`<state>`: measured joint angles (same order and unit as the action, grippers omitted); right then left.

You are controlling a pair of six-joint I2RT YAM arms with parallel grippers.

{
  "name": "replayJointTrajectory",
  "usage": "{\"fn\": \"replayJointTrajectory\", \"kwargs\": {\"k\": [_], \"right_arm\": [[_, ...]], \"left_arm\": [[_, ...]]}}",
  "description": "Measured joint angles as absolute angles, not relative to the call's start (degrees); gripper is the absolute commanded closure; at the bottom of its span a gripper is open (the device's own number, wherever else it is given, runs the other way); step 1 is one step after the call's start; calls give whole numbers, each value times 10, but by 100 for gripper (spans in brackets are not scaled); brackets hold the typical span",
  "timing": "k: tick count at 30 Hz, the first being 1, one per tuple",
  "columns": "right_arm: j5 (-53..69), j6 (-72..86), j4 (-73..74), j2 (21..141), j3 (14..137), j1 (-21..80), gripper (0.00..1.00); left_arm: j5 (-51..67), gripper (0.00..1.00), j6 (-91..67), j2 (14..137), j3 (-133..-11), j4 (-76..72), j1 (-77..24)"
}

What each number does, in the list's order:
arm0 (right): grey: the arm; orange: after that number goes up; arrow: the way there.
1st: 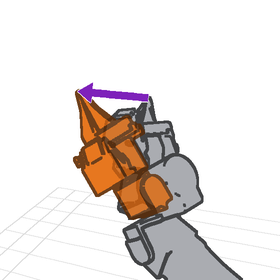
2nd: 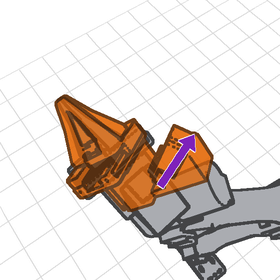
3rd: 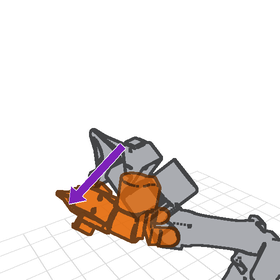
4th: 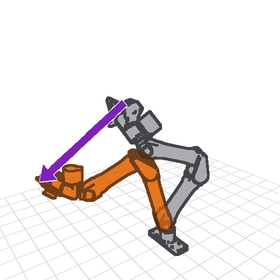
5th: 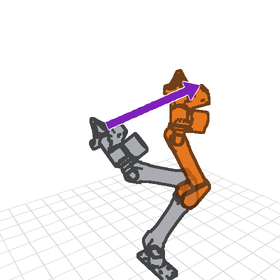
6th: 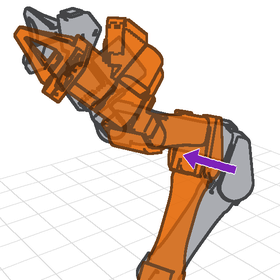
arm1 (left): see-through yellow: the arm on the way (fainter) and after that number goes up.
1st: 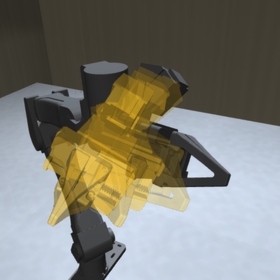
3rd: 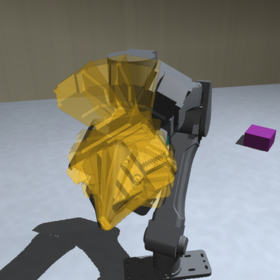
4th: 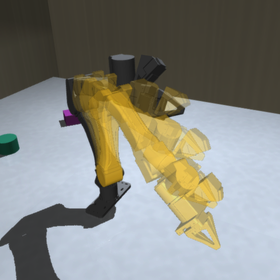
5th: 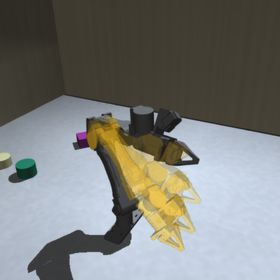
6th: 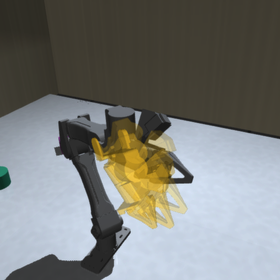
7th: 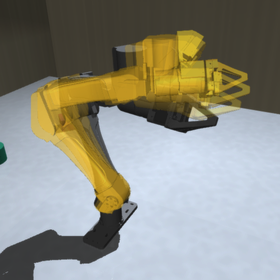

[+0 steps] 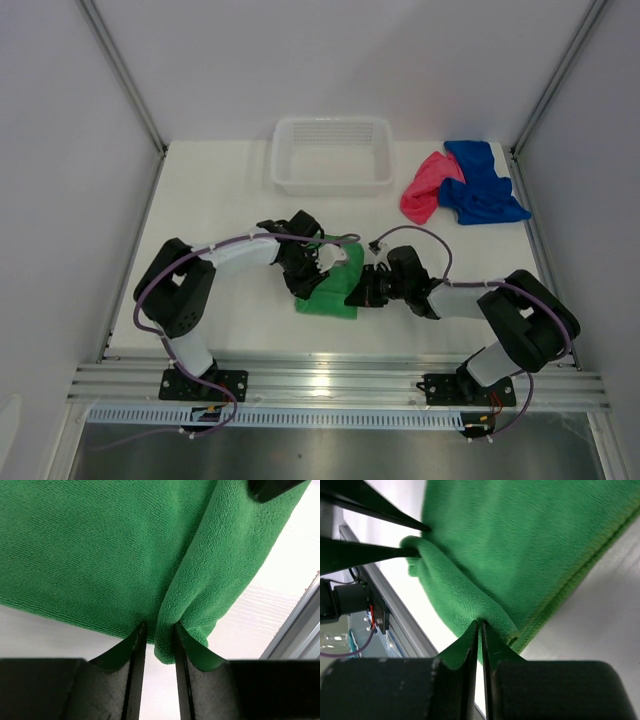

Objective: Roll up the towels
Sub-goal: Roll the towel

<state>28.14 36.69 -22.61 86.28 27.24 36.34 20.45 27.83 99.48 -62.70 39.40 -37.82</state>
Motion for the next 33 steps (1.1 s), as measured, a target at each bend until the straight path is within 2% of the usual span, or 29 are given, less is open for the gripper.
{"fn": "replayJointTrajectory", "kwargs": {"k": [6,20,22,26,33], "right_arm": [[267,378,-190,881,294,363,91],[261,380,-147,896,324,364,89],[261,380,-147,896,324,364,89],[260,382,-146,896,324,364,89],[259,386,-141,896,326,364,89]], "left_arm": [[191,61,271,995,-635,395,-377],[143,57,244,993,-670,385,-318],[146,60,241,986,-672,386,-310],[172,78,237,963,-672,402,-312],[229,83,251,861,-621,408,-361]]}}
